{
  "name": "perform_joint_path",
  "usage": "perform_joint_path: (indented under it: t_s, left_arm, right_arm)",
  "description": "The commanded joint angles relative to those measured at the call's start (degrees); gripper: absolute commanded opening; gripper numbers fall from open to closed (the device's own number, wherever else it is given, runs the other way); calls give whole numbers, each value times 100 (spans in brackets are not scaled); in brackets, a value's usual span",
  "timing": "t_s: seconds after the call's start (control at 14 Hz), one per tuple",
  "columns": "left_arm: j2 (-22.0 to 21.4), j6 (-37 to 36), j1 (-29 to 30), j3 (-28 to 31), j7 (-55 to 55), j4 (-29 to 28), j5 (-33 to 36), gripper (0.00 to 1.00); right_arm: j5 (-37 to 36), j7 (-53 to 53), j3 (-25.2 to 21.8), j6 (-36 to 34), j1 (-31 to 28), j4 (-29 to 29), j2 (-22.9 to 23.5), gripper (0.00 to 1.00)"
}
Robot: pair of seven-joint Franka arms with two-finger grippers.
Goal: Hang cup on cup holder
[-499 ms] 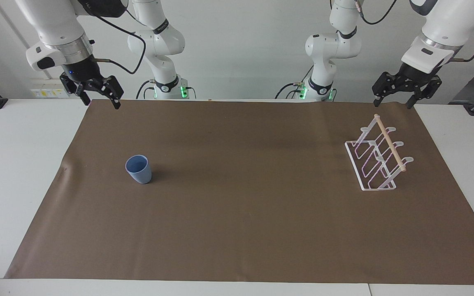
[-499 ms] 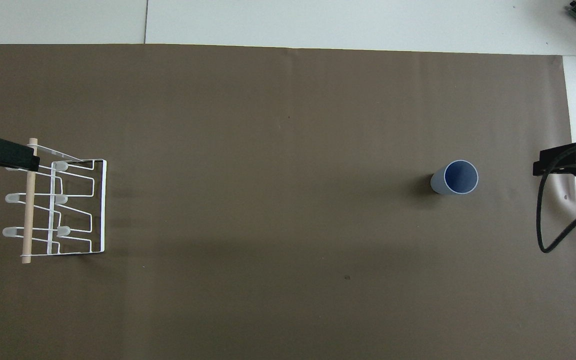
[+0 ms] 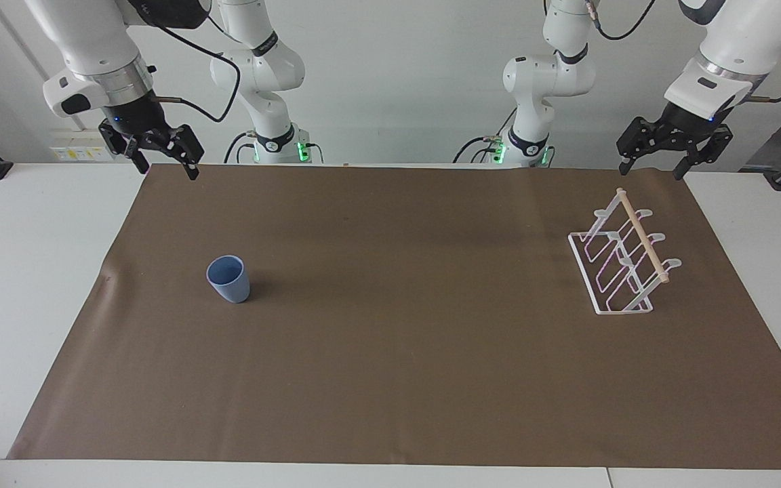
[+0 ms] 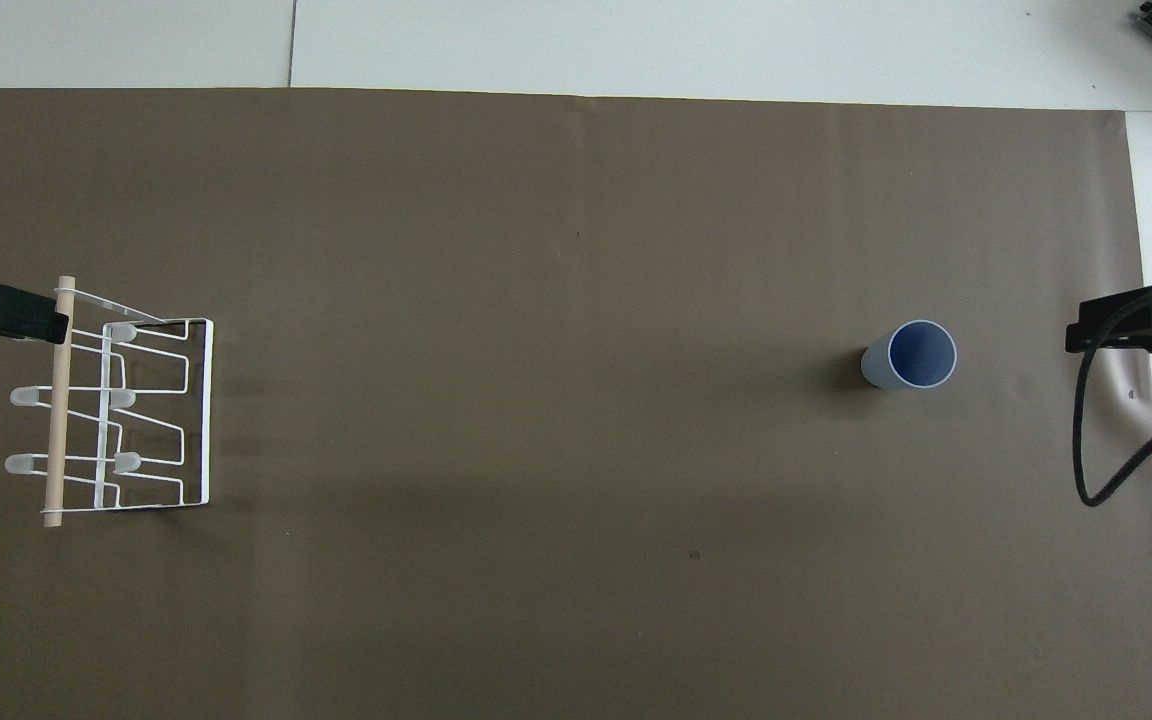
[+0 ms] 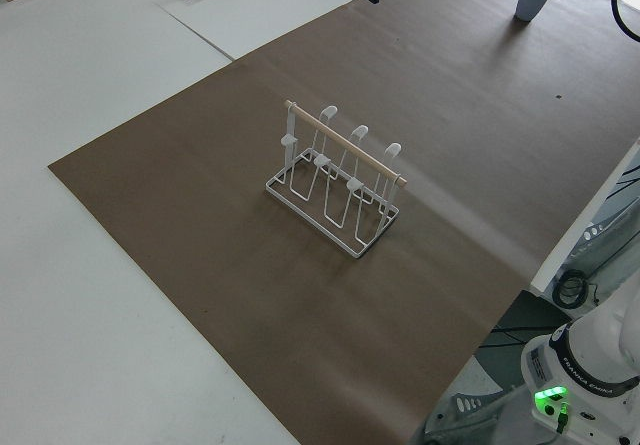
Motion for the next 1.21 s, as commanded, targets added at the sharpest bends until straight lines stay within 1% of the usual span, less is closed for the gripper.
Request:
perform_joint_path:
  t_s: [0.0, 0.64, 0.85, 0.93, 1.07, 1.14]
  left_arm:
    - [-143, 64, 12, -3, 109, -159, 102, 100]
    - [-152, 2, 47, 49, 91, -167, 111, 100]
    - [-143, 46, 38, 49, 126, -150, 111, 100]
    - [-143, 64, 38, 49, 100, -159, 111, 100]
    - [-152, 29, 56, 58, 91, -167, 102, 100]
    - [-152, 3, 47, 58, 100, -167, 111, 100]
  right_arm:
    - [43, 108, 26, -62, -13, -22, -18, 100]
    - [43, 38, 26, -9, -22, -162, -79, 100]
    - [43, -119, 26, 596, -13, -609, -185, 100]
    - [43, -242, 26, 789, -5, -759, -159, 100]
    - [51, -478, 26, 1035, -40, -804, 34, 100]
    - [43, -602, 26, 1342, -31, -978, 79, 100]
